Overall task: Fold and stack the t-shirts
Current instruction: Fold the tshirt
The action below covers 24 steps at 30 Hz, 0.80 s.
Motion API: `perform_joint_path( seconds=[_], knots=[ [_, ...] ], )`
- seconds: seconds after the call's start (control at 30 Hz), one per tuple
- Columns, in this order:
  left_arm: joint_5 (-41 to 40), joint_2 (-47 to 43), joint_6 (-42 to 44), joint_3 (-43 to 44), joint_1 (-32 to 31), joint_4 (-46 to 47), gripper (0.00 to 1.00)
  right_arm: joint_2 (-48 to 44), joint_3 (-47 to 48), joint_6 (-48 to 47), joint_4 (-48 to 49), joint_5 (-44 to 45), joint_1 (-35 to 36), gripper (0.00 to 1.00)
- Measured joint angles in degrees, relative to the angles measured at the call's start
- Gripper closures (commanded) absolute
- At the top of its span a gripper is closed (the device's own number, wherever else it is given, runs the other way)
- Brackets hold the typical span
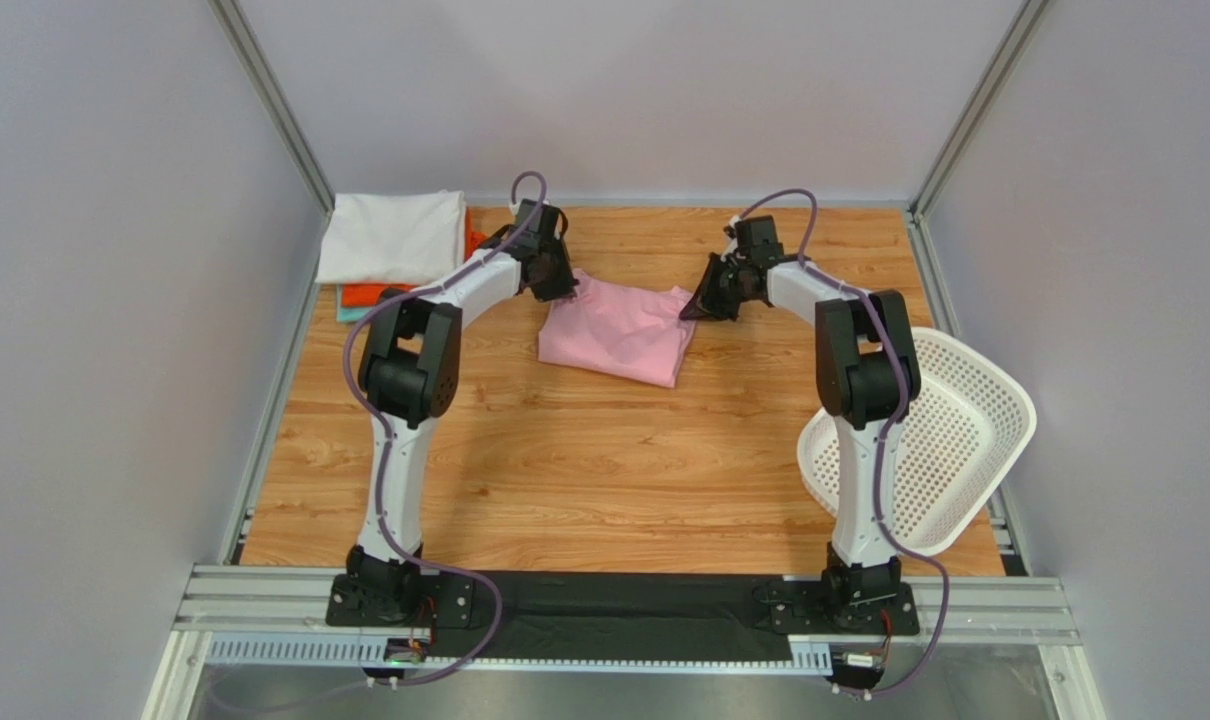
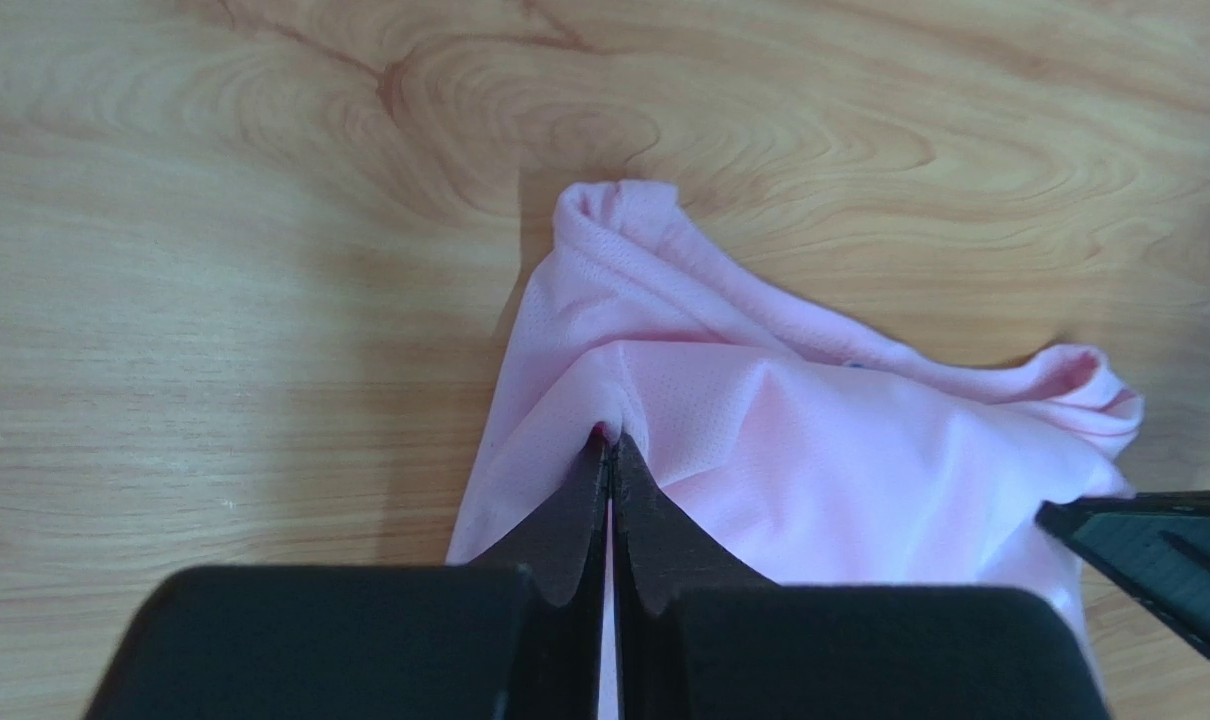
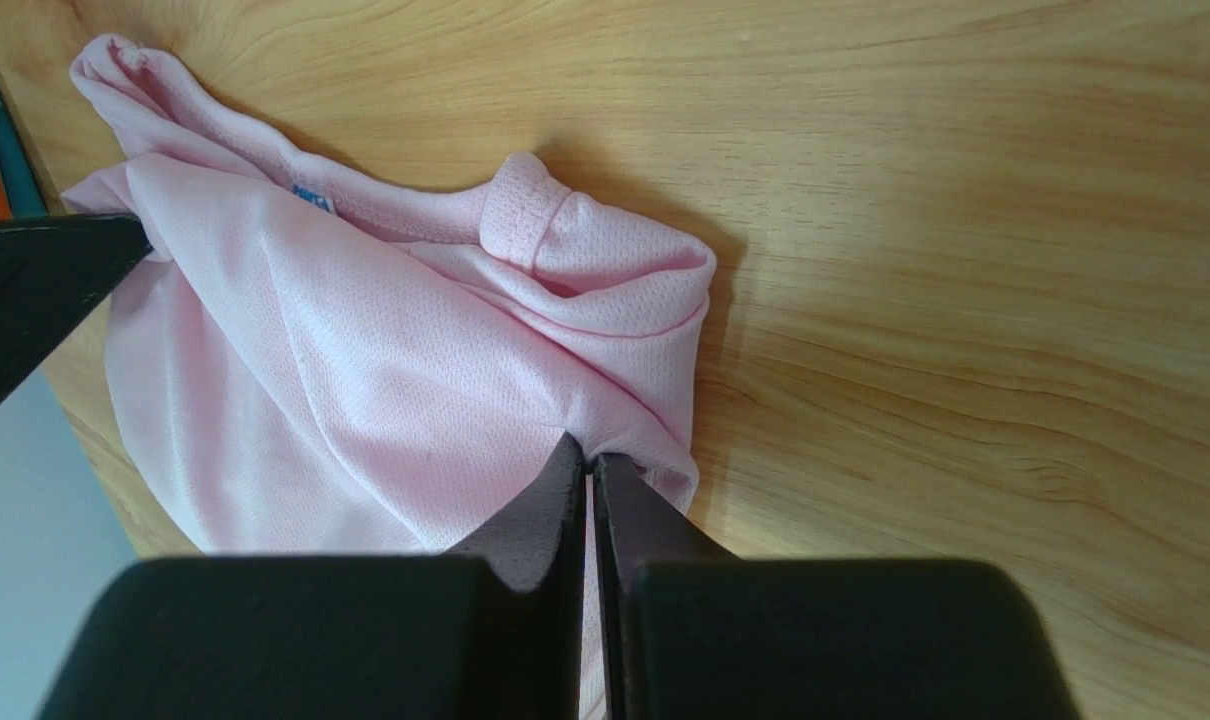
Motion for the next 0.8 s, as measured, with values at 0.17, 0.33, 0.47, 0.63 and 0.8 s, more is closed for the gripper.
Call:
perform_joint_path(
  seconds=[0.17, 0.33, 0.47, 0.63, 0.8],
  knots=[
    [2.43, 0.85, -0.72, -1.75, 0.31, 0.28, 1.0, 0.0, 0.0, -1.29, -0.22, -0.57, 0.33, 1.0],
    [3.8, 0.63, -1.27, -2.8, 0.55, 1.16, 1.0, 0.0, -0.39, -2.08, -0.37, -1.22, 0.74, 1.0],
    [4.92, -4.37, -2.45, -11.43, 0.48, 4.5, 1.0, -1.7, -3.41, -2.16, 0.61, -1.88, 1.53, 1.0],
    [4.09, -17.44, -3.69, -29.18, -1.25, 4.24, 1.0, -8.92, -13.77, -2.97, 0.92, -1.44, 4.31, 1.0],
    [0.61, -32.22, -5.81, -44.78, -6.1, 1.11, 1.0, -17.99, -24.15, -4.63, -1.38, 0.68, 8.57, 1.0]
  ],
)
